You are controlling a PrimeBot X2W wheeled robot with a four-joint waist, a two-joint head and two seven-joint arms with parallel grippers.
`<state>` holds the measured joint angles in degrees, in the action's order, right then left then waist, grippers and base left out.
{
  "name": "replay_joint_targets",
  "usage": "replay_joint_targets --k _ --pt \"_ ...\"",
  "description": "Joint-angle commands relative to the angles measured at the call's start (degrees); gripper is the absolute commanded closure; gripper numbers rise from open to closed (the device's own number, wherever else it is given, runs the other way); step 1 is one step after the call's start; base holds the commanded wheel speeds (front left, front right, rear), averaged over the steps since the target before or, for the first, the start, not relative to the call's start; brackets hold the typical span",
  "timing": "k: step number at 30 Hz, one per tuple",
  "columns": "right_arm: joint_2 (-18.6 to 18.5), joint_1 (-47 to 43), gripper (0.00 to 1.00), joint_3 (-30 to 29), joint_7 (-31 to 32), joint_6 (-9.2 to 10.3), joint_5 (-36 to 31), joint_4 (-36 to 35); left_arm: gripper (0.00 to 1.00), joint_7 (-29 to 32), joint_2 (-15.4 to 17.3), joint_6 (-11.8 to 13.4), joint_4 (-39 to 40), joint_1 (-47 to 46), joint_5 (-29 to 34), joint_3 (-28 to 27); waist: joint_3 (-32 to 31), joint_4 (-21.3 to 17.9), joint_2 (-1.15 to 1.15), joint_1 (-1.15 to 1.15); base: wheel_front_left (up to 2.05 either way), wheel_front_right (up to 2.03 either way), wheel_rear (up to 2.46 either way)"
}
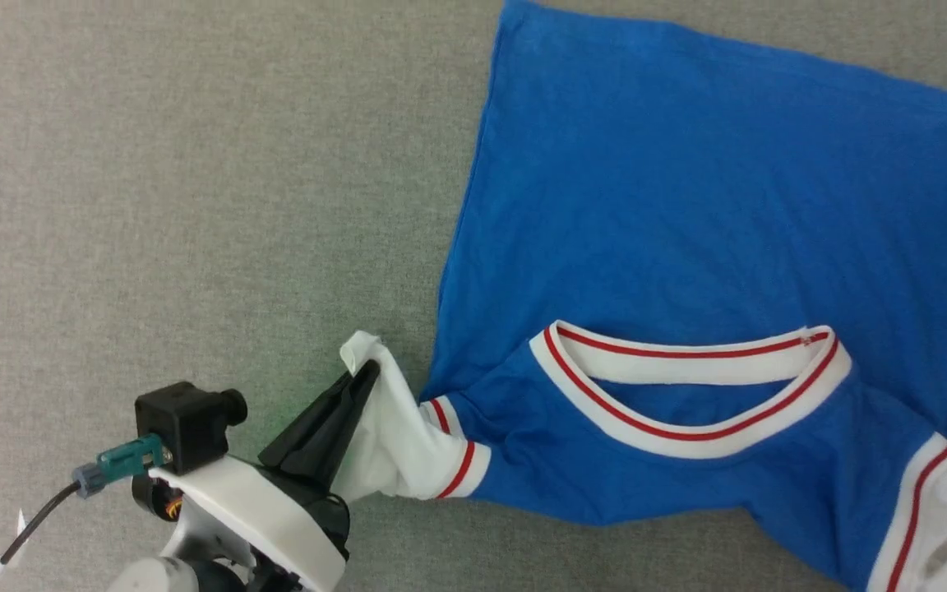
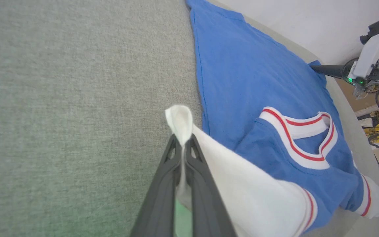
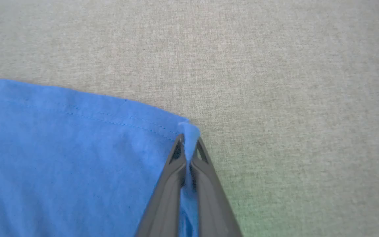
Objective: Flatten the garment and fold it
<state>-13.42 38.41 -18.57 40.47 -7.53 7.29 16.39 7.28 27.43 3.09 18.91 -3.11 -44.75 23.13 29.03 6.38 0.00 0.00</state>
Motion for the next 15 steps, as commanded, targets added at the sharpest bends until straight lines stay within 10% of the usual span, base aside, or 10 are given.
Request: replay_joint_targets --k 1,15 --pt "0.2 -1.3 1.0 0.2 -0.6 0.04 0.6 -0.2 1.0 -0.5 -0.1 -0.1 -0.3 -0.6 0.7 -0.2 -3.5 -1.9 0.0 0.0 0.0 0.0 0.0" --pt "4.0 -28.4 1.0 -8.3 -3.5 0.04 10.1 -18.8 1.0 -8.6 -0.9 2.8 -2.5 5.9 2.1 -3.5 -14.0 -9.4 0.0 0.0 0.0 0.0 0.0"
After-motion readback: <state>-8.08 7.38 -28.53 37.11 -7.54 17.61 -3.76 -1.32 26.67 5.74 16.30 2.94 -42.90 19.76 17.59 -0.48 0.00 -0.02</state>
